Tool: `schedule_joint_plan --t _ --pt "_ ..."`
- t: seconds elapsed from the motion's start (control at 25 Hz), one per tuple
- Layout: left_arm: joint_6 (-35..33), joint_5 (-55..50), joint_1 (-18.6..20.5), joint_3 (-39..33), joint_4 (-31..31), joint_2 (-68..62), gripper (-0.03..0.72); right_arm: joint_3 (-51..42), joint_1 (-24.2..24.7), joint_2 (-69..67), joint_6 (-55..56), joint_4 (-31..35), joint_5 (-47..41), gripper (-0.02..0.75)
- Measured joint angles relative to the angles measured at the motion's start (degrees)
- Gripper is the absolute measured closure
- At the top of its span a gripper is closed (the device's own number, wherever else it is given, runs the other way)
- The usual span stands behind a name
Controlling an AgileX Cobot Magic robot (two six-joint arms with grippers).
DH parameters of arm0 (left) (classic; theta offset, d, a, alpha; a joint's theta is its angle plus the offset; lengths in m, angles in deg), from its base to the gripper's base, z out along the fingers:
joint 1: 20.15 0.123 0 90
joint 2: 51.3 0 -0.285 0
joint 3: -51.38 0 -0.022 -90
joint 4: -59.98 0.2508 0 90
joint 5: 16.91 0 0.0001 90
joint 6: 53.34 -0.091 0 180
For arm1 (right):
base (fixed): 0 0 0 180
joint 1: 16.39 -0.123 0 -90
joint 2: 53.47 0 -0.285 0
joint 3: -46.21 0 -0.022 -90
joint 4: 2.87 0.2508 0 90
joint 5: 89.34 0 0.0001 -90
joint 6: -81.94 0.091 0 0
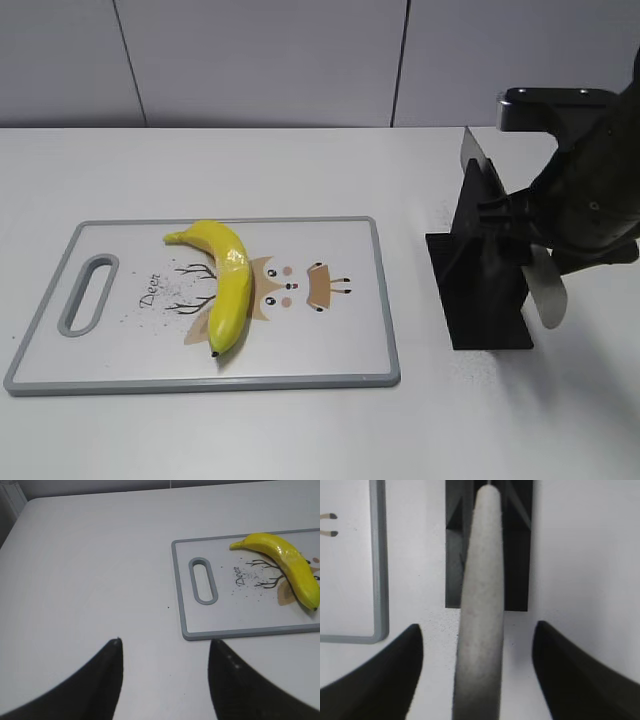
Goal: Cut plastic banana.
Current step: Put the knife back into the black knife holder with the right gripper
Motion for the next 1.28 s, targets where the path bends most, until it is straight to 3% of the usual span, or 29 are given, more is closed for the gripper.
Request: schedule_joint_plan --t 0.04,0.12,0.36,0.56,0.88,1.28 --pt "0.0 0.0 0.0 0.0 0.0 0.0 0.164 0.0 0.0 0.5 -1.9 1.4 0.0 0.129" --pt "0.0 0.0 0.0 0.0 0.0 0.0 0.168 0.0 0.0 2.6 -5.8 3.7 -0.1 0.108" --pt "0.0 0.0 0.0 0.0 0.0 0.0 0.170 -0.6 0.0 15.4 -15.7 6.3 -5.3 0.106" --pt "0.0 0.0 0.0 0.0 0.0 0.0 0.170 -8.4 0.0 29.0 -23.8 6.4 -7.9 0.111" --pt "0.0 0.0 0.0 0.0 0.0 0.0 0.170 -21.6 0.0 53.6 -25.6 6.7 -11.0 0.142" --pt "0.0 0.0 0.0 0.0 -0.1 0.0 0.170 -24.0 0.0 73.9 -25.8 7.0 -17.5 0.155"
